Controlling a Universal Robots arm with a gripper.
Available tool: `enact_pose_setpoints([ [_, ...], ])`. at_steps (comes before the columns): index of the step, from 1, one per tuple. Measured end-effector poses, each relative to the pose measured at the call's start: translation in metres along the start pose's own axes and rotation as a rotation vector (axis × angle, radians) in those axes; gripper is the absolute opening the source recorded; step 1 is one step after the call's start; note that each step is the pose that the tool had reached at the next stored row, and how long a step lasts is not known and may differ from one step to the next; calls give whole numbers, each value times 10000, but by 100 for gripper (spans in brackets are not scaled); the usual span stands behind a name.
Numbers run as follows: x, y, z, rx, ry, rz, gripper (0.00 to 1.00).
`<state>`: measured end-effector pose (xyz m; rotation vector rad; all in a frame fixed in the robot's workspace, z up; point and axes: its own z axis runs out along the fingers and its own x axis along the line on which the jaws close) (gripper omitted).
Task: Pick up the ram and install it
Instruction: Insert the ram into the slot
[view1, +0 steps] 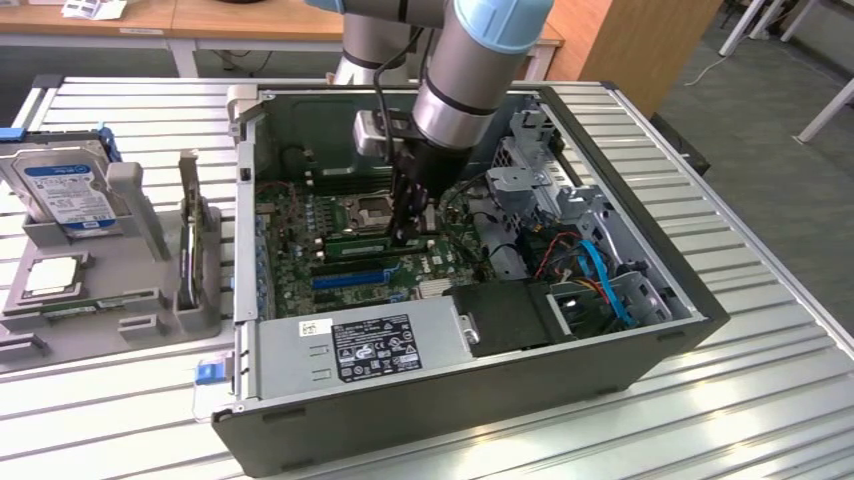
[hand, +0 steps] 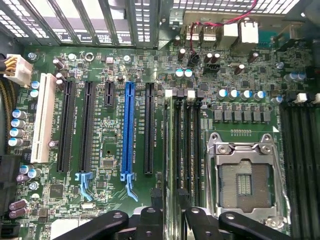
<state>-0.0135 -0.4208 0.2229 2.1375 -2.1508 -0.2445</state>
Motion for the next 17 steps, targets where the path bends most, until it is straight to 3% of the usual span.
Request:
enact_pose_setpoints([
  [4, -4, 15, -91, 2, -117, -28, 25],
  [9, -9, 38, -210, 51, -123, -77, 25],
  [12, -11, 53, -253, 153, -115, -123, 25],
  [17, -13, 91, -301, 402, -107, -173, 25],
])
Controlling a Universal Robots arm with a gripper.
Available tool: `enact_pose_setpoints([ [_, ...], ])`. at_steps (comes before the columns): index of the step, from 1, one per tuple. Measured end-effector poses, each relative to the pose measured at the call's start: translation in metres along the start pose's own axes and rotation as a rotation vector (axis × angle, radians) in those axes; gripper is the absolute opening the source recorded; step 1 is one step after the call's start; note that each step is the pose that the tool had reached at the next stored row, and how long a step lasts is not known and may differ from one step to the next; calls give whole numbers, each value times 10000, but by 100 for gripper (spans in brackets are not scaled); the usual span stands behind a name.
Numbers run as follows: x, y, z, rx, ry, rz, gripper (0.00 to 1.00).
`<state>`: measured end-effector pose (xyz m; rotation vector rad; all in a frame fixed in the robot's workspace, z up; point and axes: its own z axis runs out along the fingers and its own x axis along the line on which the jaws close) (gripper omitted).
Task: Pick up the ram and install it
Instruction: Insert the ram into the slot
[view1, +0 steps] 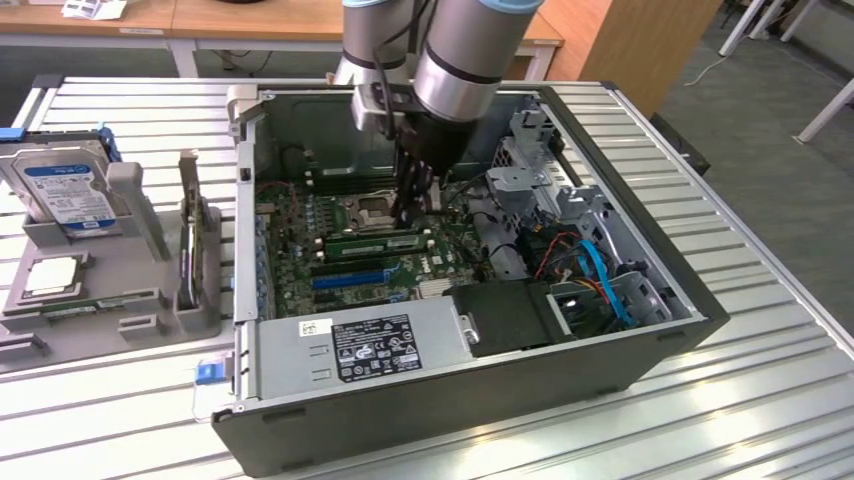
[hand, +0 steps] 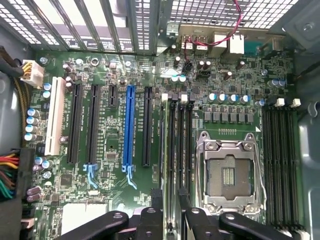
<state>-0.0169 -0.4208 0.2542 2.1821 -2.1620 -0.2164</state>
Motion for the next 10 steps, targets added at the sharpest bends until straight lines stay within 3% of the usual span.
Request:
enact_pose_setpoints([
  [6, -4, 52, -63, 332, 7, -39, 25],
  [10, -8, 79, -122, 513, 10, -50, 25],
])
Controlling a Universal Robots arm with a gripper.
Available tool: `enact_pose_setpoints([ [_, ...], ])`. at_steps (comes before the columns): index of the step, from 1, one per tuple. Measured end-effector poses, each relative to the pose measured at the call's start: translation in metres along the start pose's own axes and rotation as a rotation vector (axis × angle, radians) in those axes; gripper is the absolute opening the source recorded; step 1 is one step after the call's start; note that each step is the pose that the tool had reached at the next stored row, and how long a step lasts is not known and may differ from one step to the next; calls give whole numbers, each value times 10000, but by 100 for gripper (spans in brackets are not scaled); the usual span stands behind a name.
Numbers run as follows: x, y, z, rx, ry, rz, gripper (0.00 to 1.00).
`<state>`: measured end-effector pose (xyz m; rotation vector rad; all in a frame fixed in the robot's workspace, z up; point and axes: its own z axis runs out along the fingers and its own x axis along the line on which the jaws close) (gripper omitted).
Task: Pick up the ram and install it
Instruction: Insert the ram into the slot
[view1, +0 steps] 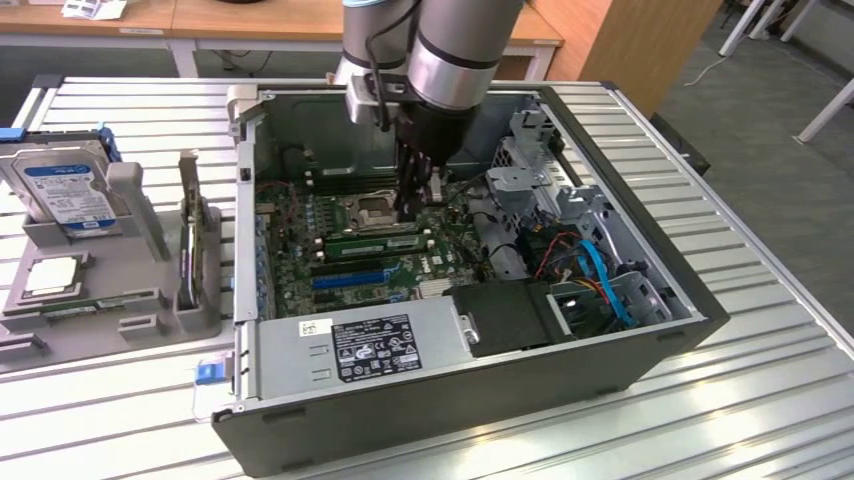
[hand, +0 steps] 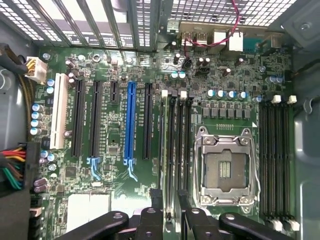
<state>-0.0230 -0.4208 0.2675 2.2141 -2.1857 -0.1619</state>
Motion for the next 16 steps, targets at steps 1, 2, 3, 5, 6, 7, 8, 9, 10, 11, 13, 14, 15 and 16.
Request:
enact_pose_setpoints([
  [1, -1, 6, -15, 43, 1, -3, 25],
  [2, -2, 13, -30, 87, 3, -4, 25],
  [3, -3, 18, -46, 129, 3, -7, 25],
  [5, -6, 26, -83, 209, 4, -11, 25],
  [6, -8, 29, -105, 241, 4, -13, 25],
  [7, -11, 31, -129, 270, 4, -15, 25],
  [8, -12, 33, -156, 293, 5, -17, 25],
  [9, -14, 35, -185, 312, 5, -19, 25],
  [10, -16, 38, -210, 327, 5, -20, 25],
  [11, -17, 41, -239, 340, 6, -19, 25],
  [13, -20, 46, -287, 350, 6, -20, 25],
  [14, -21, 48, -312, 354, 6, -20, 25],
  [15, -23, 50, -338, 359, 6, -20, 25],
  [16, -24, 52, -362, 362, 5, -21, 25],
])
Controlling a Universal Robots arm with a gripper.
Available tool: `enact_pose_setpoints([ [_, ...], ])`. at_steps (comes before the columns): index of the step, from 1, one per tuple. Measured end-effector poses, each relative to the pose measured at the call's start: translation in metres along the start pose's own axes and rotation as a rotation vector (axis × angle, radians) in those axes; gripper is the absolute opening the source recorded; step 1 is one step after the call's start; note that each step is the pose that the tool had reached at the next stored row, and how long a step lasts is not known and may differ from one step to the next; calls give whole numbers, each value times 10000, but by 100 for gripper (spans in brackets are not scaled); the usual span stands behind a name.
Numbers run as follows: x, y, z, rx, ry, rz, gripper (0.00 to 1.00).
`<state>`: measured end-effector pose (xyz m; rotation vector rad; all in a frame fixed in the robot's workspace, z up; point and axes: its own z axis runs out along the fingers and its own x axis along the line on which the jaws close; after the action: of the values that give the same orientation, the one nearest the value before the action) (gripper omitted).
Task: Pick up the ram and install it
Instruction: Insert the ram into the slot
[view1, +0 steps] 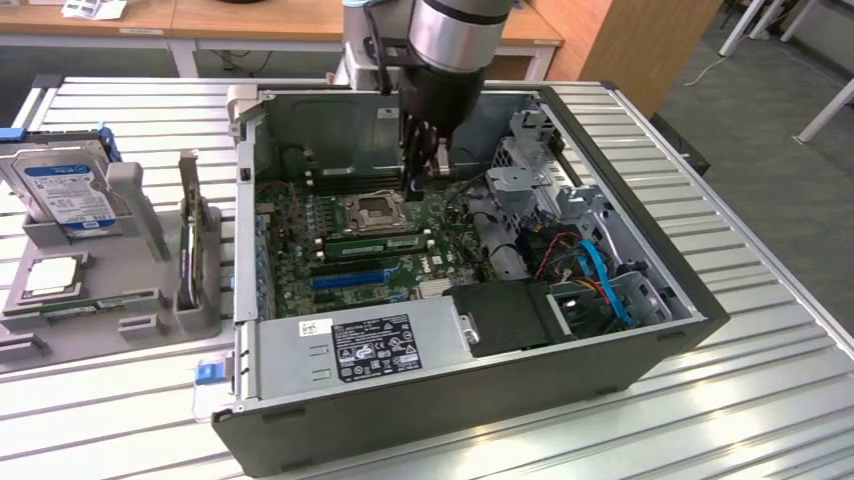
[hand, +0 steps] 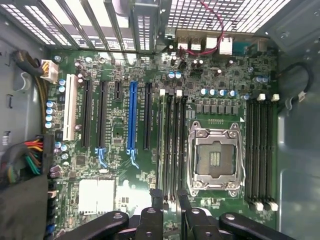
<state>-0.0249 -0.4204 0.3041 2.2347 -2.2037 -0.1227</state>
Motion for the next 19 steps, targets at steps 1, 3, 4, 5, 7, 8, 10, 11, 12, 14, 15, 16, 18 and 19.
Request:
enact_pose_setpoints([
  [1, -1, 2, -24, 5, 1, 1, 25],
  [3, -3, 4, -62, 10, 1, 0, 25],
  [4, -4, 4, -69, 11, 1, 0, 25],
  [5, -4, 4, -68, 12, -1, 0, 25],
  [7, -4, 4, -68, 11, 0, 0, 25],
  [8, -4, 4, -76, 11, 1, 0, 25],
  [10, -6, 7, -116, 11, 1, 1, 25],
  [11, -7, 8, -134, 12, 0, 0, 25],
  [12, -8, 9, -151, 12, 0, 0, 25],
  [14, -10, 10, -176, 12, 0, 1, 25],
  [15, -10, 10, -178, 12, -1, 0, 25],
  [16, -10, 10, -178, 12, -1, 1, 25],
  [18, -10, 10, -178, 12, -1, 0, 25],
  [19, -10, 10, -178, 12, -1, 0, 25],
])
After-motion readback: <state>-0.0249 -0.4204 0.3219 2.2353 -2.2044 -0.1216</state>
